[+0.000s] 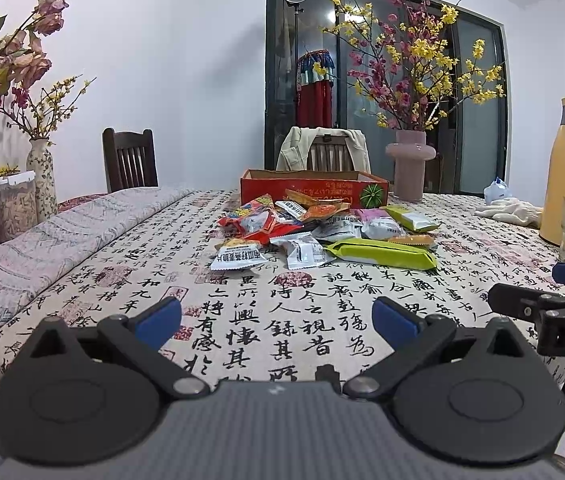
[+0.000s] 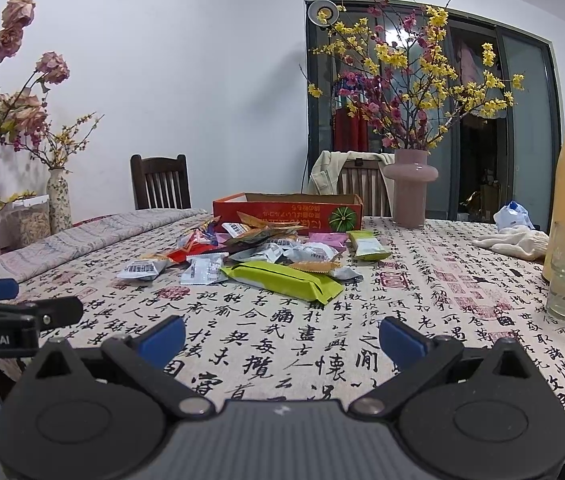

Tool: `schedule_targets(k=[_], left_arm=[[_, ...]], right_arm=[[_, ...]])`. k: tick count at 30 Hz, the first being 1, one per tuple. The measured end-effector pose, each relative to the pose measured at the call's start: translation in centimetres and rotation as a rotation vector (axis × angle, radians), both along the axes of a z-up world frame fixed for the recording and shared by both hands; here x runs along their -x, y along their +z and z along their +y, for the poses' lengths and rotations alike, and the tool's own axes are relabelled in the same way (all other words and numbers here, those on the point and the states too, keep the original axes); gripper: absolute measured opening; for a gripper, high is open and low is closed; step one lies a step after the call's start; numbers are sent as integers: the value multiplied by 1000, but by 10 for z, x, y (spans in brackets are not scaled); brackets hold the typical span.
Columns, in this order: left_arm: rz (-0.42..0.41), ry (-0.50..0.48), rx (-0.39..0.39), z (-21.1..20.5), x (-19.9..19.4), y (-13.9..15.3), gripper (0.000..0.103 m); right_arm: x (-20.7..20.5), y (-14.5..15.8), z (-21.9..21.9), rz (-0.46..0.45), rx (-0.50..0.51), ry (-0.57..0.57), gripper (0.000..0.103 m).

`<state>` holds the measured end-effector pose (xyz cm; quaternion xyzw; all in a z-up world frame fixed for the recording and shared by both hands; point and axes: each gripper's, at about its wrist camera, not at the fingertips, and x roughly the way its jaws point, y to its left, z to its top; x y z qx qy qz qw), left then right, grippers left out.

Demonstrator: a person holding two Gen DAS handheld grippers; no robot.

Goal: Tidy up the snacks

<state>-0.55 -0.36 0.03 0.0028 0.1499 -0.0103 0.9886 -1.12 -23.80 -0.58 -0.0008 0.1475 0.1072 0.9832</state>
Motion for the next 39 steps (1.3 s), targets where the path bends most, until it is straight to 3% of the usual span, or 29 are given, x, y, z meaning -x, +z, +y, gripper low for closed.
schedule_targets(k=[39], left_arm=[[-2, 1, -3, -1, 0, 1, 103]], right_arm=[[-2, -1, -3, 6, 1, -4, 103]])
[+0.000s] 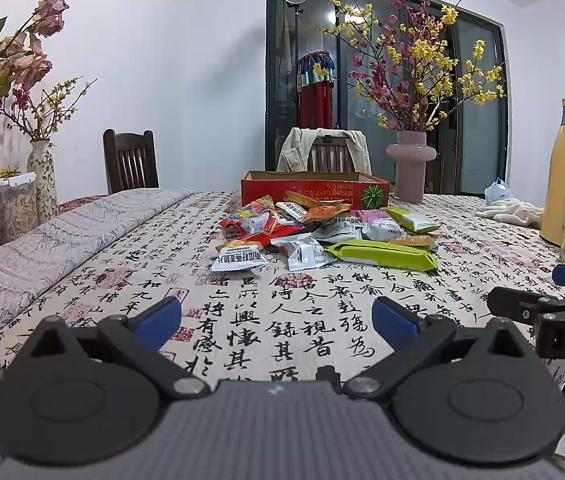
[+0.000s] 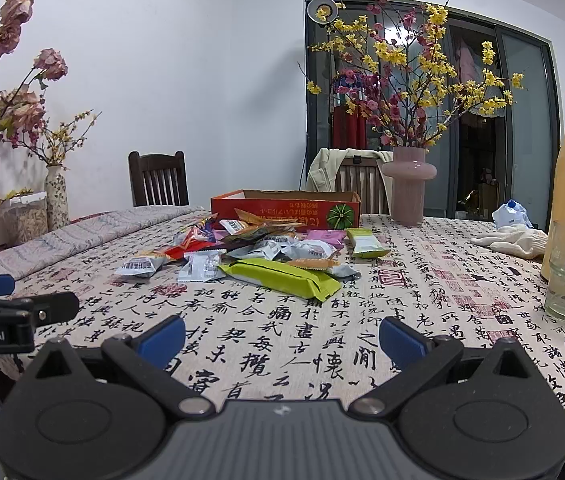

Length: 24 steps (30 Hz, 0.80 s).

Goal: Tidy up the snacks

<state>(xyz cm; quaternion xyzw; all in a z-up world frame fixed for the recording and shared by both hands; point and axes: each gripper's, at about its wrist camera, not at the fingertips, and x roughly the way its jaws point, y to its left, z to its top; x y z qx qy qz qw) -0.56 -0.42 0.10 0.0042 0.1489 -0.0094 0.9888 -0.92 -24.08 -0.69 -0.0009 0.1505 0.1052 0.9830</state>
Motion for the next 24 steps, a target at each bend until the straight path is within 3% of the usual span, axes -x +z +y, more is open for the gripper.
schedule_targets(k=[14, 24], left_arm=[[-2, -2, -16, -3, -3, 0, 103], [11, 22, -49, -1, -33, 1, 103]], right_arm=[[1, -1, 2, -2, 13, 4, 103], [-20, -6, 2, 17, 29, -8, 103]])
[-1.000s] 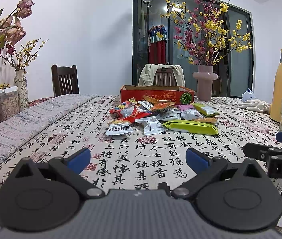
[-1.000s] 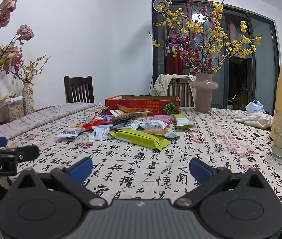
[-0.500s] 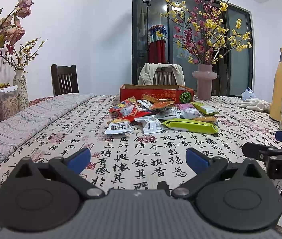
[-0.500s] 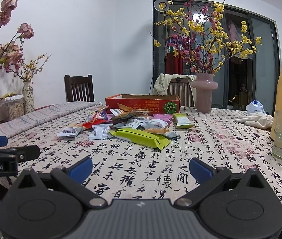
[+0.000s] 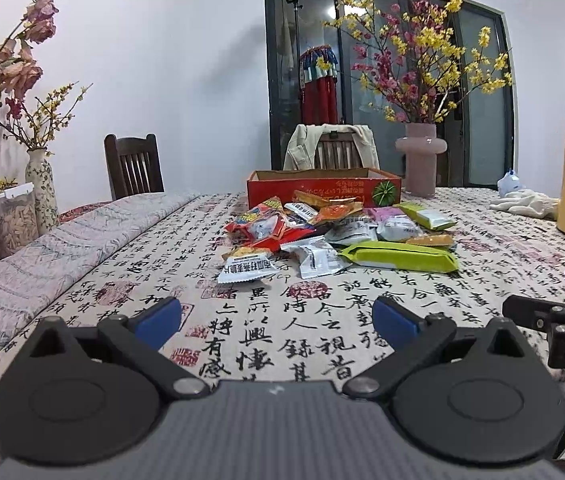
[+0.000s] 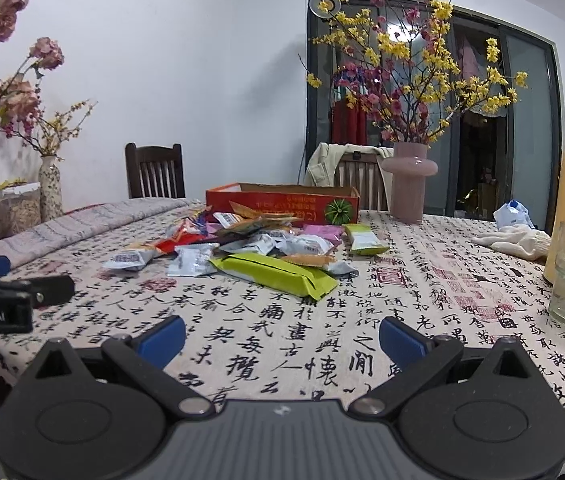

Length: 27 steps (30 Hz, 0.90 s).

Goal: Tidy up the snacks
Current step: 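Grasp a white biscuit packet with the left tool while the right tool grasps another white packet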

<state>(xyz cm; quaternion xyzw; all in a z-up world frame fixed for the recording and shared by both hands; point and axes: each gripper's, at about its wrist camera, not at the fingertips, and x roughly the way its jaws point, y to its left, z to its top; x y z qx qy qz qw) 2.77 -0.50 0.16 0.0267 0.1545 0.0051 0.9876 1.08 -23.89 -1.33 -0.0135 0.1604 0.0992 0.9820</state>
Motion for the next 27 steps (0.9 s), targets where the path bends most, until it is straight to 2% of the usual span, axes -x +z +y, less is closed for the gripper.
schedule_targets(k=[7, 13, 16, 19, 21, 24, 27], left_arm=[[47, 11, 1, 7, -36, 5, 103], [79, 25, 6, 12, -68, 14, 103], [132, 2, 52, 21, -89, 18, 103], [163, -2, 77, 29, -111, 23, 97], [179, 0, 85, 34, -127, 26, 91], [230, -6, 106, 41, -153, 26, 85], [277, -18, 118, 48, -174, 22, 85]], right_arm=[[-36, -1, 0, 40, 2, 5, 103], [-67, 13, 1, 47, -3, 18, 103], [-84, 21, 4, 67, -8, 39, 103], [-101, 29, 6, 98, -45, 96, 103], [-117, 35, 9, 136, -72, 137, 100], [-147, 43, 15, 222, -115, 170, 85], [-175, 50, 29, 275, -102, 214, 84]])
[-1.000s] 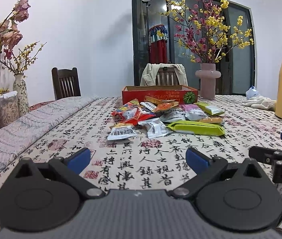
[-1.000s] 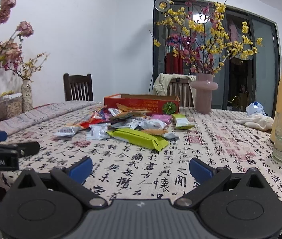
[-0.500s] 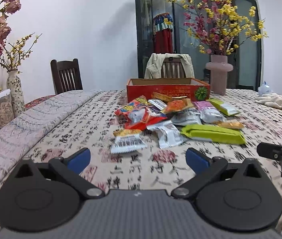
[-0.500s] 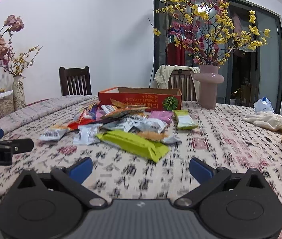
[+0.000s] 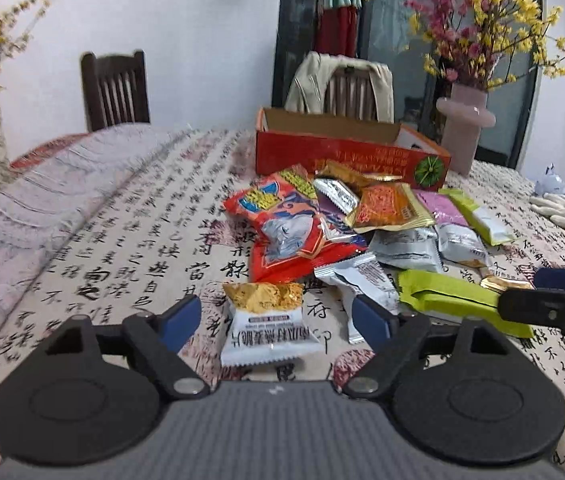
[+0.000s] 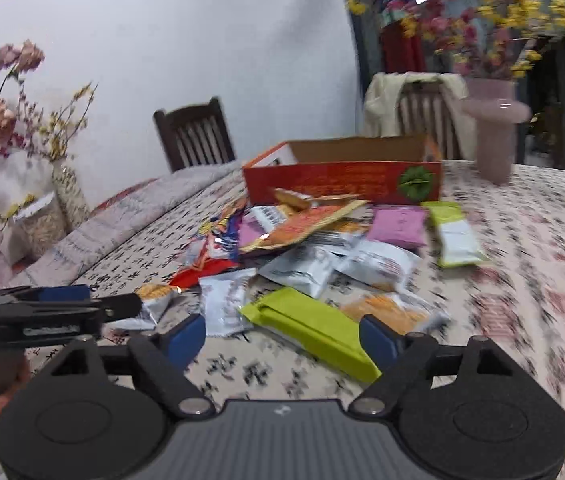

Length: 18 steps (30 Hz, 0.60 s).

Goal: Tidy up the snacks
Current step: 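Grasp a white biscuit packet with the left tool while the right tool grasps another white packet, then carry both white packets into the orange box and open both tools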

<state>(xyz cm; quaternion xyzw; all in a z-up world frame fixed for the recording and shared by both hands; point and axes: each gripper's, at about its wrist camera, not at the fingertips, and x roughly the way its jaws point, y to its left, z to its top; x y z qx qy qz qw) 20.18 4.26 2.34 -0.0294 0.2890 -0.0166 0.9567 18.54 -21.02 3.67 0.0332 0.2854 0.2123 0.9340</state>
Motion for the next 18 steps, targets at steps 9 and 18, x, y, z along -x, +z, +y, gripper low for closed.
schedule_targets(k=[9, 18], left_arm=[[95, -29, 71, 21, -32, -18, 56], [64, -13, 83, 35, -22, -7, 46]], right_arm=[[-75, -7, 65, 86, 87, 174, 79], [-104, -32, 103, 169, 118, 258, 47]])
